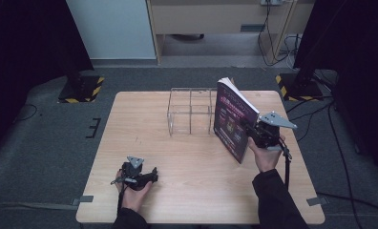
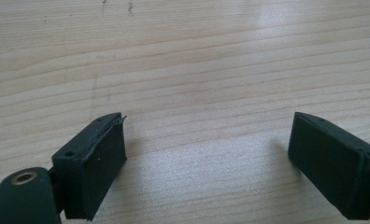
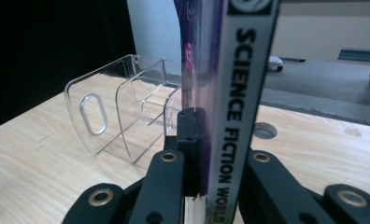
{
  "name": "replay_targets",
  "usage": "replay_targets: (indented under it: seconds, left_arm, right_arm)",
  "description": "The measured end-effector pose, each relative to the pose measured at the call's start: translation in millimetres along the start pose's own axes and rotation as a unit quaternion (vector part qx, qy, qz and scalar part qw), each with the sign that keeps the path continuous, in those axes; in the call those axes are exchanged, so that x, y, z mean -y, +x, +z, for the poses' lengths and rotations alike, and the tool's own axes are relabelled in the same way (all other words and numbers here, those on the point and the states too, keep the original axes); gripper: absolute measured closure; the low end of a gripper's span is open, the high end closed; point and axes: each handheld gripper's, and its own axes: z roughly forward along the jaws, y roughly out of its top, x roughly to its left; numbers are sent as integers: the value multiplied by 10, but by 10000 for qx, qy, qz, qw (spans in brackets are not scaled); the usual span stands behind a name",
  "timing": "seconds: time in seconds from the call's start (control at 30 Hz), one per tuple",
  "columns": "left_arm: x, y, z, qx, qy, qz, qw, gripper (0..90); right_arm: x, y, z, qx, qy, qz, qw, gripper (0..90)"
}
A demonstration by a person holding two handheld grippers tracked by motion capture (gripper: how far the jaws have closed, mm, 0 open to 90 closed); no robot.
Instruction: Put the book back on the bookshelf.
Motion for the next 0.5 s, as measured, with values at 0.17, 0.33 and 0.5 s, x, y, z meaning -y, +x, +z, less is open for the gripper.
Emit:
replay_targets:
  seconds: [0.17, 0.33, 0.5]
  left_arm:
    - [0, 0, 0, 1, 0, 0, 10000, 103]
    - [0, 1, 0, 5, 0, 1, 10000, 103]
    - [-1, 3, 0, 9, 2, 9, 10000, 102]
  right_arm:
    - [-41, 9, 97, 113, -77, -41, 9999, 828]
    - [-77, 3, 204, 192, -191, 11, 9996, 828]
    - [-128, -12, 314, 283, -251, 16, 9993, 828]
